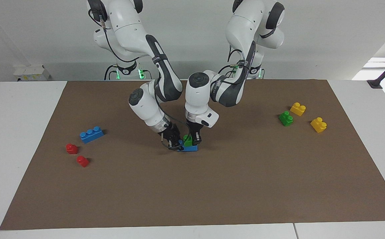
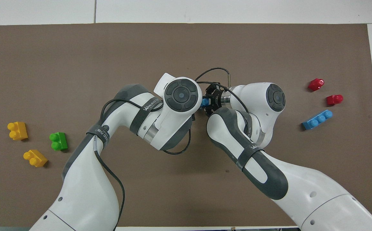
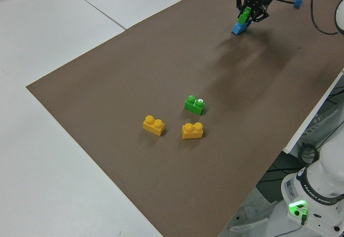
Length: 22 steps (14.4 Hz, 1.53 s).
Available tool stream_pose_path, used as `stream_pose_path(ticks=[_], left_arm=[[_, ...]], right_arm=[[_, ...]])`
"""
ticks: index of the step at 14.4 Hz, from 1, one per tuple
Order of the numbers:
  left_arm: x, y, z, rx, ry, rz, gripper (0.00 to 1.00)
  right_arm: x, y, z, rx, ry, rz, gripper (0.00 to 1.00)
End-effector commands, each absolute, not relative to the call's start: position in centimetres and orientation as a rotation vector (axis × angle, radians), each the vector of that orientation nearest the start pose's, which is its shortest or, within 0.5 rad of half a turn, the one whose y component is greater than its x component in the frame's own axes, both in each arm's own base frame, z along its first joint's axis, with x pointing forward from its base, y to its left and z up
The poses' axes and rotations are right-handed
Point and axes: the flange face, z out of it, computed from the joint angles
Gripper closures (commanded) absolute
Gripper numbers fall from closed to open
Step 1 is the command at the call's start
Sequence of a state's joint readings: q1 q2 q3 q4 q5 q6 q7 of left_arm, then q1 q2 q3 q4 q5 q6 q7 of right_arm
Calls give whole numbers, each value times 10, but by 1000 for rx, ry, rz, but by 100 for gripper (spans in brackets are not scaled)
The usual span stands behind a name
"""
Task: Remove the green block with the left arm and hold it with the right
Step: 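Pull the green block off with the left gripper while the right gripper holds blue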
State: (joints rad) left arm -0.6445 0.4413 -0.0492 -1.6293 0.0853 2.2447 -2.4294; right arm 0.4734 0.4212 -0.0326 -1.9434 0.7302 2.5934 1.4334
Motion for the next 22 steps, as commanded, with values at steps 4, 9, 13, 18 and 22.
stream_pose_path(ticks=[4,9,13,18,22], left_arm=[[539,-364,425,1999,2278,115,100],[570,-290,415,2117,2265,121,100],[587,-219,401,2275,2168,106,100],[598,-140,386,2436,2015,67,100],[602,-74,378,2529,1874,38,100]], right_arm=[[577,259,278,-1885,1911,292,100],[582,251,280,-1893,1898,291,100],[599,219,300,-1908,1860,327,100],[620,146,338,-1951,1781,421,100],[629,92,355,-1976,1739,462,100]])
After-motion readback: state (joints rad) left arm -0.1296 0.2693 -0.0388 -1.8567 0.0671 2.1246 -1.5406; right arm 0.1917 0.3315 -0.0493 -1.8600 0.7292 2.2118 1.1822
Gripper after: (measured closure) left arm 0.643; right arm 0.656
